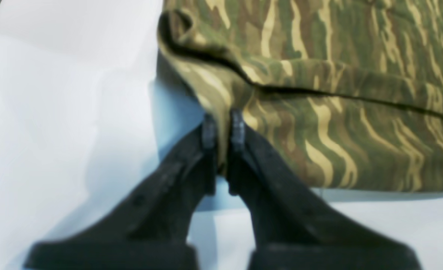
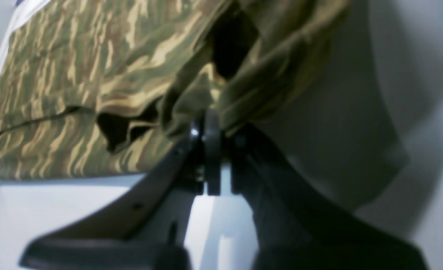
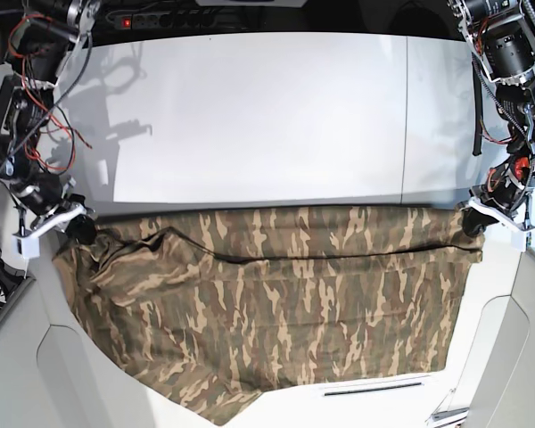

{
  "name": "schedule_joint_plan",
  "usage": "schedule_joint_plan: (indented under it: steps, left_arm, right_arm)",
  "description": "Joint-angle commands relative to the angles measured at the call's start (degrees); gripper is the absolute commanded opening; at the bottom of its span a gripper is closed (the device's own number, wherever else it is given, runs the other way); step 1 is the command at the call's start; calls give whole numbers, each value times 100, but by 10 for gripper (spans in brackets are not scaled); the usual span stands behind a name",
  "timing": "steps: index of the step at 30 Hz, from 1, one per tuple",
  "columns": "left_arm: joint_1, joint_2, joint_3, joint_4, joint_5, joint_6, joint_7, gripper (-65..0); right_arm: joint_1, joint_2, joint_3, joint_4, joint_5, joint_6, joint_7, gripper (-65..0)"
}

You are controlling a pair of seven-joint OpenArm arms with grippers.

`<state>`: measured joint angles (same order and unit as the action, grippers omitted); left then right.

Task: Fold the T-shirt properly
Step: 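Lay the folded hem down along the collar and release both grippers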

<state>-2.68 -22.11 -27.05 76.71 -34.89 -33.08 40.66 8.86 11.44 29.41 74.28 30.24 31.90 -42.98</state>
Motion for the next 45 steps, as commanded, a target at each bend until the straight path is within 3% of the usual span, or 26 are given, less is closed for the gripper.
schedule_joint_plan:
  steps: [1, 10, 16, 25, 28, 32, 39, 45]
  left_arm:
    - [24, -129, -35, 173, -68, -76, -70, -650]
    - [1145, -122, -586, 1147, -774, -101, 144, -650]
    - [1895, -122, -835, 1888, -925, -103, 166, -650]
    - [2791, -87, -1331, 2286, -1423, -105, 337, -650]
    - [2979, 11, -1464, 2332, -1432, -118, 337, -650]
    - [3305, 22, -1499, 2483, -1681, -374, 350, -650]
    - [3713, 61, -1499, 2922, -1766, -389, 466, -650]
    - [4039, 393, -1504, 3467, -1808, -684, 577, -650]
  right_arm:
    - [-22, 94, 50, 251, 168, 52, 46, -650]
    - [-1209, 94, 55, 1237, 269, 98, -81, -650]
    - [-1794, 92, 59, 1617, 769, 96, -404, -650]
    - [-2503, 94, 170, 2070, 890, 94, -457, -650]
    - [-2649, 92, 310, 2144, 1137, 94, -688, -650]
    - [-2778, 94, 595, 2162, 1445, 98, -999, -650]
    - [-3069, 92, 1132, 2162, 1878, 116, -1231, -650]
    - [-3357, 94, 1532, 2162, 2282, 140, -1412, -650]
